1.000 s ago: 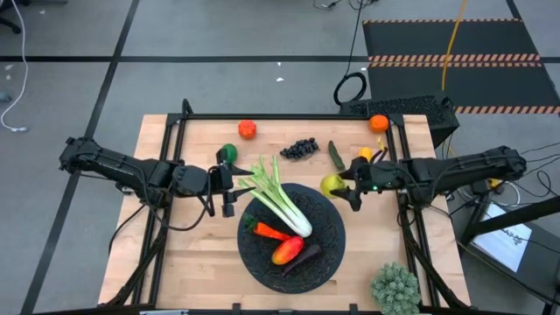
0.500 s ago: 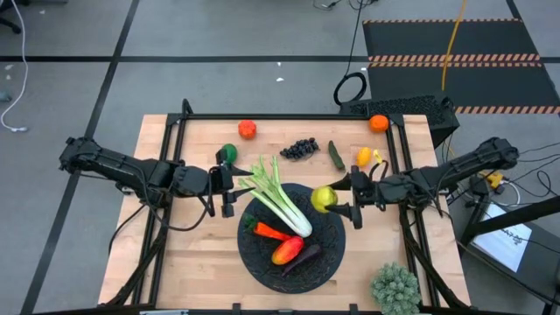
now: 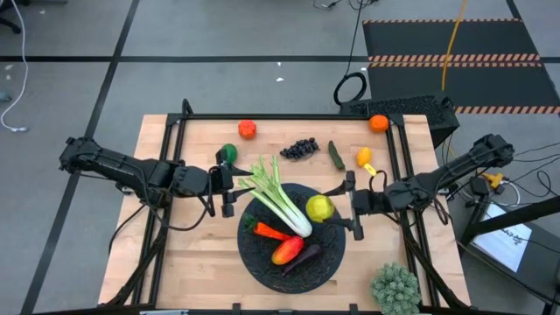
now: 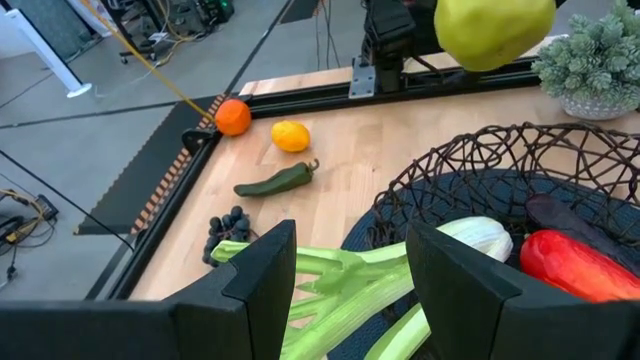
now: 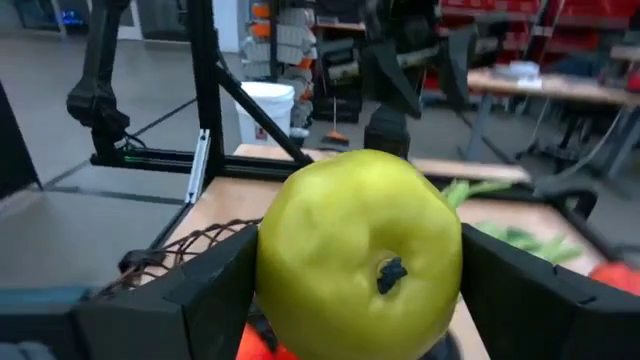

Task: Build produce basket
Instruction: Put the green apple into the black mesh basket

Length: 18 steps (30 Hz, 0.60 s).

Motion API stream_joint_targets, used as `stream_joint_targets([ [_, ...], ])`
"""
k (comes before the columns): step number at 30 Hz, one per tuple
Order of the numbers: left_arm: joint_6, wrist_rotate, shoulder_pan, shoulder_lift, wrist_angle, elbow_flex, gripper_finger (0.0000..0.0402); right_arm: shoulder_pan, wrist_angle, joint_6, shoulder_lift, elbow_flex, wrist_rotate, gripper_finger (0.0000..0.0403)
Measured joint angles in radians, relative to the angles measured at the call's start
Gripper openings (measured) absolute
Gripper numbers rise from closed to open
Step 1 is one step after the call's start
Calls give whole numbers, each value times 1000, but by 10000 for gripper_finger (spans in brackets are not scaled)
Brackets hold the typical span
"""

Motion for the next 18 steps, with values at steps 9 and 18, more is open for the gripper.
stream_joint_targets([
  [9,0,0,0,0,0,0,191,0,2,-291,-1,0,-29,299],
  [18,0,0,0,0,0,0,191,0,1,-380,-1,0,-29,305],
])
